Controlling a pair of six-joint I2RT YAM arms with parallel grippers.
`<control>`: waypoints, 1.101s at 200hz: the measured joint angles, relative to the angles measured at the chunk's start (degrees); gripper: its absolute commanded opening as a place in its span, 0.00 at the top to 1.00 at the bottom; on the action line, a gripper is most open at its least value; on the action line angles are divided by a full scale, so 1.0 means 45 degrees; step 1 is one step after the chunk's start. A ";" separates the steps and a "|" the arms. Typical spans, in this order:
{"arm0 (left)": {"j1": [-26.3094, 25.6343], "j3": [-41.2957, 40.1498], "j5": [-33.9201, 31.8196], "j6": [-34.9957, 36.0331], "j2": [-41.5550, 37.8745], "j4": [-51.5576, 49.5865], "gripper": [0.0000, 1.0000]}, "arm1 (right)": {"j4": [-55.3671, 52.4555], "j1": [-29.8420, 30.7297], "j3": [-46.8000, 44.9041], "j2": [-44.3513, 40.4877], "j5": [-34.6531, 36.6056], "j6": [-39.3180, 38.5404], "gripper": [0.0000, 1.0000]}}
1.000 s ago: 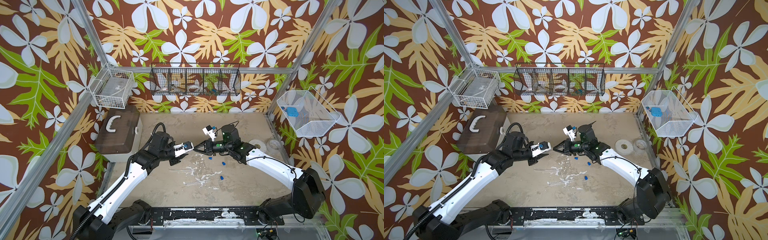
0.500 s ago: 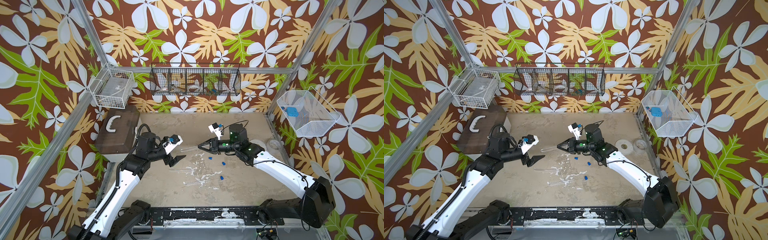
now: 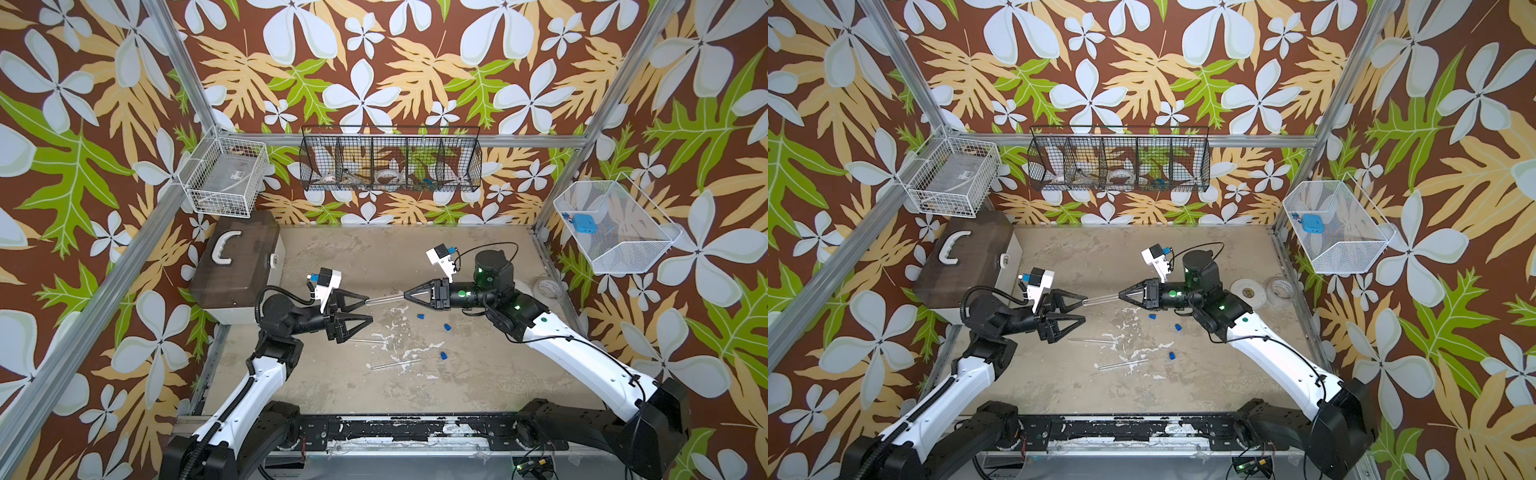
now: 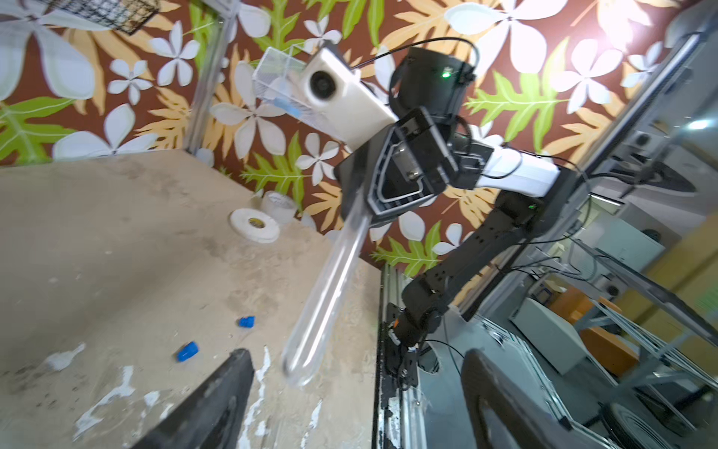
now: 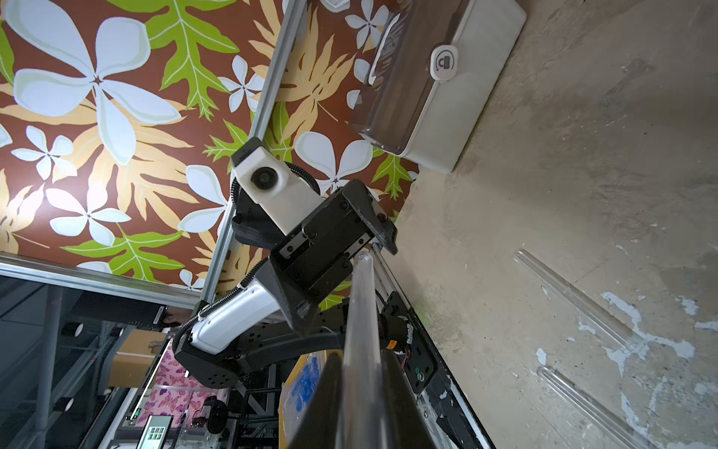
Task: Insert stoppers into test tubes
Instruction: Pick up the test tube at the center of the board.
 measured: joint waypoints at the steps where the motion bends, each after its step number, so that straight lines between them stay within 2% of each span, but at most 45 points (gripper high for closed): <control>1: 0.0000 0.0005 0.0010 -0.0029 0.0000 0.0044 0.14 | 0.0005 0.0015 0.0005 0.0000 -0.0010 -0.0005 0.84; 53: -0.0015 -0.0112 0.0457 -0.0656 0.0044 0.1020 0.17 | 0.0597 0.0787 0.0165 0.0233 -0.0287 -0.0282 0.84; 129: -0.0117 -0.0350 0.0845 -0.0588 0.0019 0.1054 0.38 | 0.1452 0.1651 0.0578 0.1413 -0.0355 -0.0044 0.85; 220: -0.0131 -0.0083 0.1059 0.1103 0.0029 -0.0835 0.41 | 0.0597 0.1719 0.0865 0.1933 -0.0534 -0.0743 0.85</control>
